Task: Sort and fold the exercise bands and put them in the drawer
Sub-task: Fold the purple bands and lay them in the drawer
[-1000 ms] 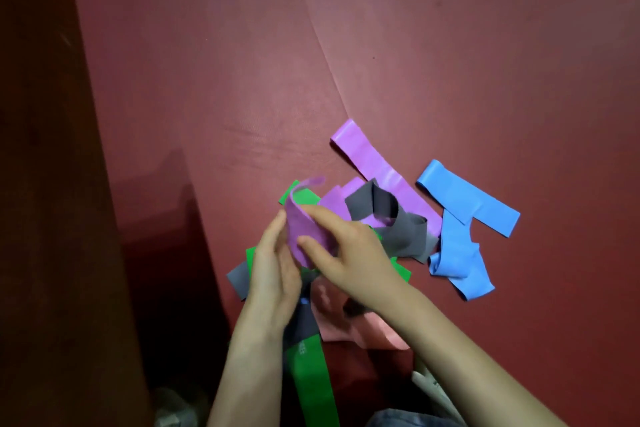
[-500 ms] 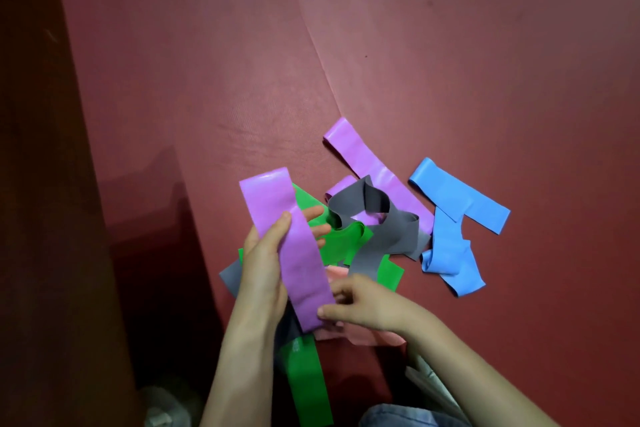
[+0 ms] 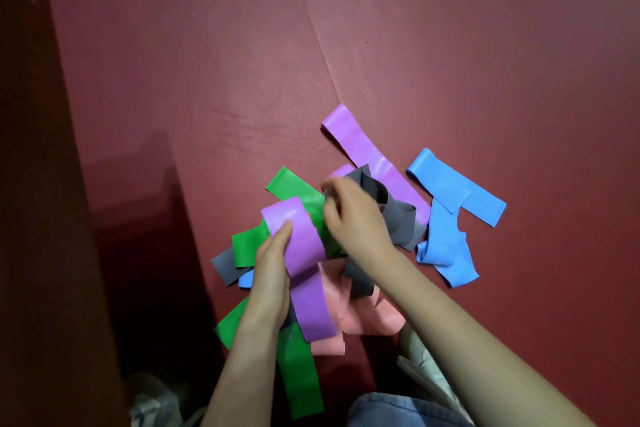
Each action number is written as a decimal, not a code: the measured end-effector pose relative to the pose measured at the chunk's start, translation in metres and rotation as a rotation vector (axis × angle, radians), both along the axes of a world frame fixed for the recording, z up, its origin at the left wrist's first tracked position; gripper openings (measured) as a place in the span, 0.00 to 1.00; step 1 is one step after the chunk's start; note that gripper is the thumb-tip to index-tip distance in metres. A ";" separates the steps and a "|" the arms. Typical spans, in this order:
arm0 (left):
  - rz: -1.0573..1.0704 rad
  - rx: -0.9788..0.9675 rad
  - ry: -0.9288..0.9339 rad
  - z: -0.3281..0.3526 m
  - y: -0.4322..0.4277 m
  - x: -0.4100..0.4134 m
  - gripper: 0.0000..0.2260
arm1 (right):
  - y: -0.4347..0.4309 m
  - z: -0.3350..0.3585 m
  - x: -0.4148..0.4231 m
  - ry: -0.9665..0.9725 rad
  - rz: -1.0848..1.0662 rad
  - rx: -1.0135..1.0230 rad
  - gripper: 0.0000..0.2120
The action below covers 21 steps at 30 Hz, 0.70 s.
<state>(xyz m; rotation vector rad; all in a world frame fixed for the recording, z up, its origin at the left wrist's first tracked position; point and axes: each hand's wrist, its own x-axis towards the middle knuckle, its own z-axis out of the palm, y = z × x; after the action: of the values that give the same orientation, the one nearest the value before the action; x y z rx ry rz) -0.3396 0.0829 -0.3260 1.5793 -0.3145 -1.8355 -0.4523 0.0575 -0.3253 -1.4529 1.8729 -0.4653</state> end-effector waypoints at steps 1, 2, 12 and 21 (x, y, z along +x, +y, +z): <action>0.008 0.016 -0.015 -0.001 0.001 0.001 0.12 | -0.015 -0.005 -0.002 0.001 -0.029 -0.044 0.13; 0.010 0.025 -0.028 -0.001 0.002 0.001 0.12 | -0.029 -0.010 -0.004 0.039 -0.033 -0.044 0.14; -0.012 -0.037 -0.003 0.006 -0.006 -0.002 0.15 | -0.064 -0.040 -0.041 0.302 -0.009 0.328 0.23; 0.098 0.053 0.016 -0.005 -0.004 -0.002 0.16 | -0.035 -0.030 -0.041 -0.370 -0.205 0.247 0.20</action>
<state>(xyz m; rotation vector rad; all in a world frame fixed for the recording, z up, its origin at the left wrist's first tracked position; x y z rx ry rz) -0.3416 0.0792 -0.3310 1.5866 -0.1794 -1.7932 -0.4937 0.0223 -0.3549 -0.9453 1.7139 -0.5371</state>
